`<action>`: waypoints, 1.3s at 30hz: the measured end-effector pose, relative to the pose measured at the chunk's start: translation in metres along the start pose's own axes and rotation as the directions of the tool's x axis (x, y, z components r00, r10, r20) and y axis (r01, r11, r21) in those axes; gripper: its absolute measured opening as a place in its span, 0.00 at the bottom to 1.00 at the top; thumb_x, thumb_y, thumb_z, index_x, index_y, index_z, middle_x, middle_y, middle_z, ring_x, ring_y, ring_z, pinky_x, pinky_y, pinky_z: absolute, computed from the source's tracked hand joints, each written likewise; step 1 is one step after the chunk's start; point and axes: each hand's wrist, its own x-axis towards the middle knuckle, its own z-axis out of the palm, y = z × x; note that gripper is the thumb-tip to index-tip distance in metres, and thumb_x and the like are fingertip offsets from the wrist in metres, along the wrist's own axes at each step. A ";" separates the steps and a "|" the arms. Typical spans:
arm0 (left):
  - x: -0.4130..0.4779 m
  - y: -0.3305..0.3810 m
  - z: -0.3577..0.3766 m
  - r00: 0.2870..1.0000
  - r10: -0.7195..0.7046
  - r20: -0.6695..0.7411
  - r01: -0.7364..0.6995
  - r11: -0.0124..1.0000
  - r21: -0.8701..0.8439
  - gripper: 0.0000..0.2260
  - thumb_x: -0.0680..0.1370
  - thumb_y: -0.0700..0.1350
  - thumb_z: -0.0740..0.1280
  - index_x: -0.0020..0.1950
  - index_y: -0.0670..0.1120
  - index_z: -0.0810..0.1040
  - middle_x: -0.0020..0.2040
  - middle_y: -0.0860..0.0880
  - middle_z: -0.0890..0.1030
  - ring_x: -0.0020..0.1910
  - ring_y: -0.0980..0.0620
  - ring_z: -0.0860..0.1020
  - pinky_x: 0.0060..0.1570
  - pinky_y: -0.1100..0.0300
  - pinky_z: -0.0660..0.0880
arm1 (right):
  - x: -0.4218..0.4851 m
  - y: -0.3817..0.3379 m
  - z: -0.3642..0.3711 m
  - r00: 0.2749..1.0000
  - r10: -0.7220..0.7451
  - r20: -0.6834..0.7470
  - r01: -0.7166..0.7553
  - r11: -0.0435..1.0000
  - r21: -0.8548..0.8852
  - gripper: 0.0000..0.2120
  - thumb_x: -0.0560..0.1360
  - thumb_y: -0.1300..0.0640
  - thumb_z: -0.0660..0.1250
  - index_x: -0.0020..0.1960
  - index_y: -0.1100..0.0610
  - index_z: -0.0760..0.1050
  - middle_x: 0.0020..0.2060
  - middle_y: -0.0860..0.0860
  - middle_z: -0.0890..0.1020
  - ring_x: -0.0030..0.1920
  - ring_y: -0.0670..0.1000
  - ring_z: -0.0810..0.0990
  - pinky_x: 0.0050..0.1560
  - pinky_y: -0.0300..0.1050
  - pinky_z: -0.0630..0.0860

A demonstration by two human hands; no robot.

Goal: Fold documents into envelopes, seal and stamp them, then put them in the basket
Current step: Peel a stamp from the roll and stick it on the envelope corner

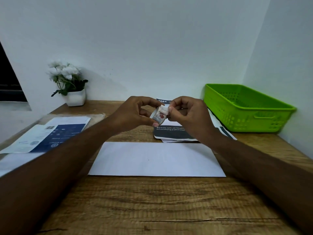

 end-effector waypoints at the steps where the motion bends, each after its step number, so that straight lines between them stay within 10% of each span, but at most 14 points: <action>1: 0.000 0.000 0.000 1.000 -0.001 0.005 0.001 1.000 -0.021 0.25 0.64 0.28 0.76 0.59 0.41 0.79 0.49 0.53 0.85 0.46 0.44 0.84 0.47 0.57 0.81 | 0.000 0.000 0.000 0.999 0.035 0.013 -0.036 0.998 0.043 0.09 0.75 0.67 0.69 0.39 0.56 0.78 0.33 0.53 0.83 0.34 0.52 0.85 0.41 0.52 0.84; 14: 0.001 -0.002 -0.007 0.997 -0.015 0.077 0.022 0.996 -0.092 0.25 0.63 0.26 0.75 0.57 0.42 0.79 0.55 0.47 0.83 0.50 0.42 0.83 0.51 0.51 0.81 | -0.001 -0.014 -0.003 0.946 0.298 0.130 -0.325 0.881 0.343 0.07 0.79 0.66 0.63 0.43 0.62 0.75 0.30 0.53 0.83 0.31 0.50 0.84 0.34 0.39 0.81; 39: -0.002 -0.001 -0.007 0.979 -0.030 0.202 0.030 1.000 -0.001 0.25 0.62 0.36 0.78 0.58 0.42 0.79 0.55 0.45 0.82 0.45 0.39 0.82 0.44 0.54 0.80 | 0.001 -0.007 -0.012 0.858 0.446 0.254 -0.513 0.766 0.387 0.07 0.80 0.66 0.58 0.50 0.60 0.75 0.38 0.59 0.83 0.34 0.55 0.85 0.36 0.43 0.83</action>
